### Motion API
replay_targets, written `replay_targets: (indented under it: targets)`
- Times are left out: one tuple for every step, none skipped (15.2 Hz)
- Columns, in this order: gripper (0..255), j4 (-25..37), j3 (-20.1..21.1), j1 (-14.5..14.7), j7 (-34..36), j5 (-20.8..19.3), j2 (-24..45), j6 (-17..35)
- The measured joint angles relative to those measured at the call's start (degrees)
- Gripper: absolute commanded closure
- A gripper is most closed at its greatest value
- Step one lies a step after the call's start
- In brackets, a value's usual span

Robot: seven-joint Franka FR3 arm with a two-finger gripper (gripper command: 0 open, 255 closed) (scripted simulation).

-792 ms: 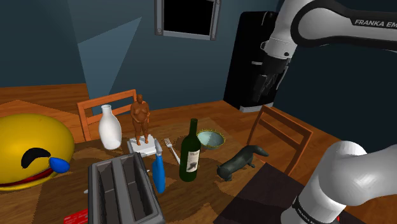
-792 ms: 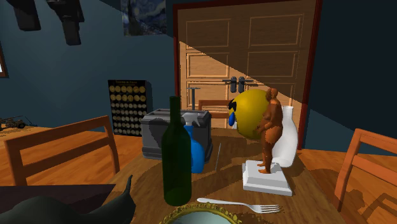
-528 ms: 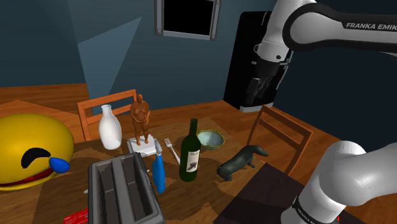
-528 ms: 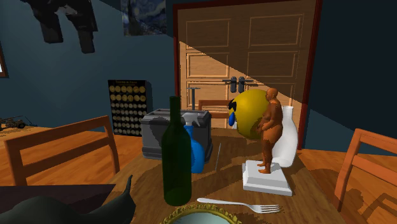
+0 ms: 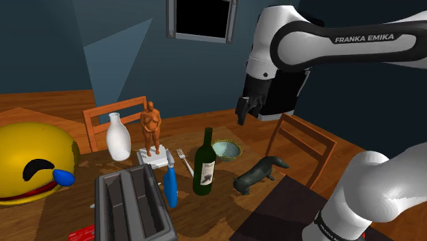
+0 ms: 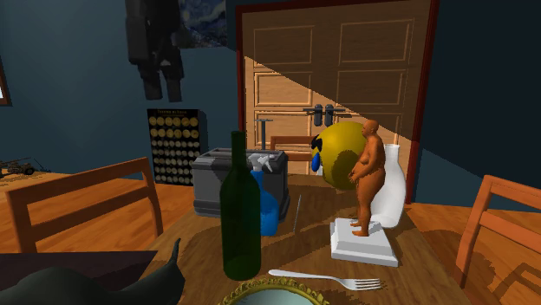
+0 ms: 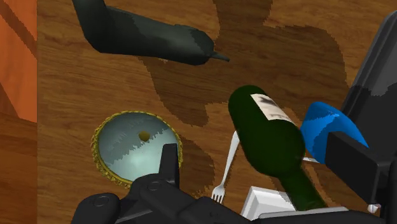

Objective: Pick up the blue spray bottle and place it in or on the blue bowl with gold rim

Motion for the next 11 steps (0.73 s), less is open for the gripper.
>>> replay_targets:
  targets:
    - [0, 0.66, 0.93, 0.07, 1.16, 0.21, 1.74, 0.86]
    - [0, 1.24, 2.15, 0.28, 2.66, 0.51, 3.45, 1.75]
    - [0, 1.79, 3.12, 0.39, 3.93, 0.68, 4.95, 2.48]
    - [0, 3.01, 4.28, 0.49, 5.42, 0.77, 6.94, 3.04]
    - [0, 3.91, 5.15, 0.49, 6.61, 0.74, 8.69, 3.65]
    - [0, 4.89, 6.3, 0.6, 8.14, 0.71, 10.71, 4.46]
    - [0, 5.57, 7.23, 0.58, 9.44, 0.51, 12.76, 5.56]
    - [0, 7.04, 8.3, 0.66, 10.99, 0.28, 14.87, 5.9]
    - [0, 7.84, 9.2, 0.76, 12.37, 0.05, 16.56, 6.53]
    - [0, 8.77, 10.1, 0.86, 13.8, -0.26, 18.33, 7.08]
    - [0, 9.83, 11.02, 0.91, 15.29, -0.8, 20.59, 7.96]
